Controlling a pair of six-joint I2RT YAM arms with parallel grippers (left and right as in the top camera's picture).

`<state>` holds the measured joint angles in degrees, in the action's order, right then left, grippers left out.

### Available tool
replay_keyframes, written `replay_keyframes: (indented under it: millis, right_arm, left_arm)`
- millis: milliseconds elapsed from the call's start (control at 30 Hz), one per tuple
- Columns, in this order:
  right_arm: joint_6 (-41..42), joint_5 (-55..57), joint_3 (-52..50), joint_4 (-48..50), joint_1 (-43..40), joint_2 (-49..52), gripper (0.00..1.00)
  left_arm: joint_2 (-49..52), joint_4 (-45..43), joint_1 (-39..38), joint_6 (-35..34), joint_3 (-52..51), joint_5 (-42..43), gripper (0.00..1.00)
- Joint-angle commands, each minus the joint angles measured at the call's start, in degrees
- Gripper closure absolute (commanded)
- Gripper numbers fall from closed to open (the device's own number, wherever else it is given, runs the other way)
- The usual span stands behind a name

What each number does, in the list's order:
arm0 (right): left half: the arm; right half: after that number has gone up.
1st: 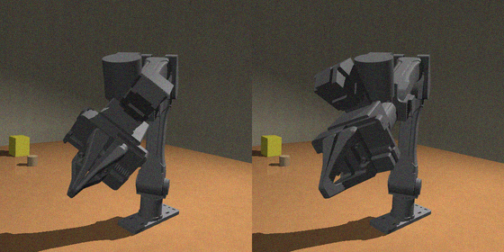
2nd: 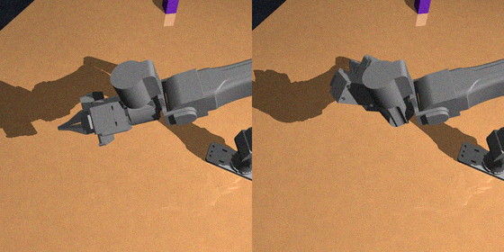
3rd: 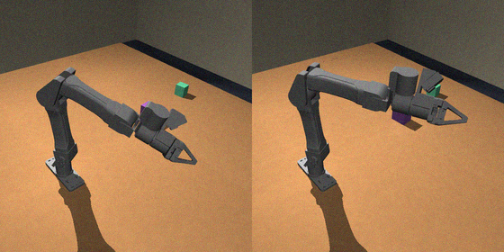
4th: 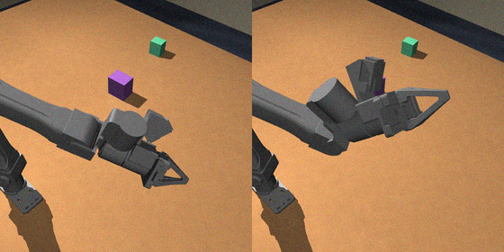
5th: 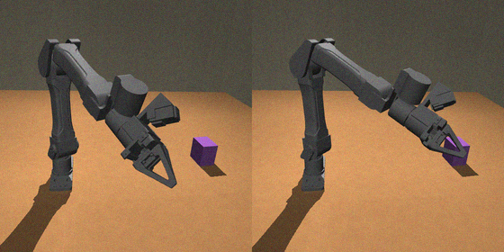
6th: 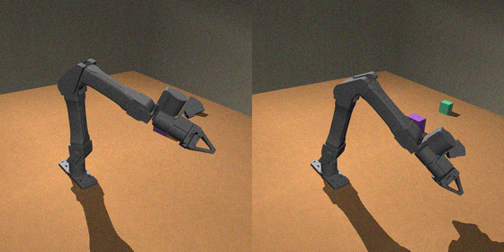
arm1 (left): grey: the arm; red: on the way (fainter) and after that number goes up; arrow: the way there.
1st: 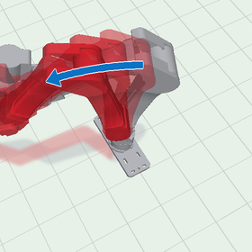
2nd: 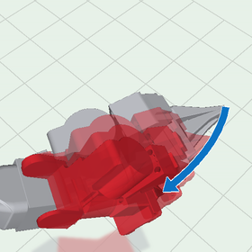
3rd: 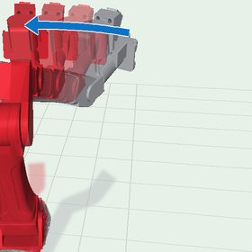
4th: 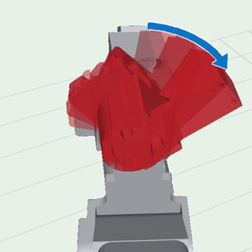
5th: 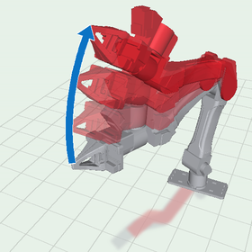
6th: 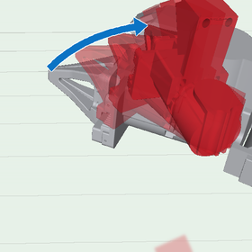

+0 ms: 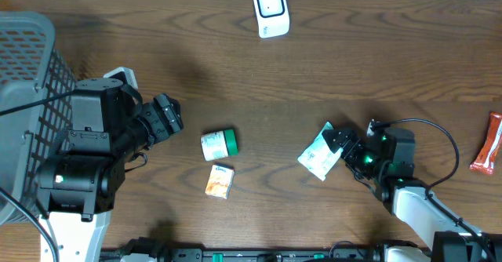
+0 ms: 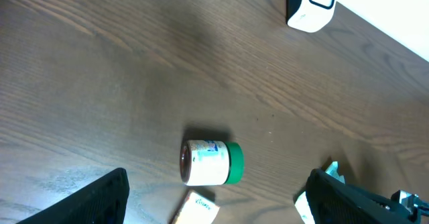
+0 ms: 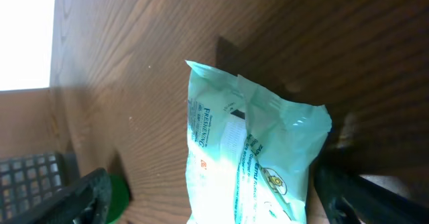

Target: Scan the item barcode

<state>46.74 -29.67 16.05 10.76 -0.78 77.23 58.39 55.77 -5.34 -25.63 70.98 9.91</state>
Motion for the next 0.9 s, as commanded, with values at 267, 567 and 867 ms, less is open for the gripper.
replay_keyframes:
  millis: [267,567,867]
  right_arm:
    - [2.51,15.72,-9.16,-3.85,4.63,9.99,0.07]
    - [2.27,15.85,-9.14,5.68,4.63,20.00,0.55]
    - [-3.21,9.99,-9.09,19.61,4.52,20.79,0.99]
  left_arm:
    - [0.02,0.42,0.24,0.55,0.76,-0.57,0.15]
    - [0.02,0.79,0.24,0.55,0.76,-0.57,0.15]
    - [0.02,0.76,0.24,0.55,0.76,-0.59,0.15]
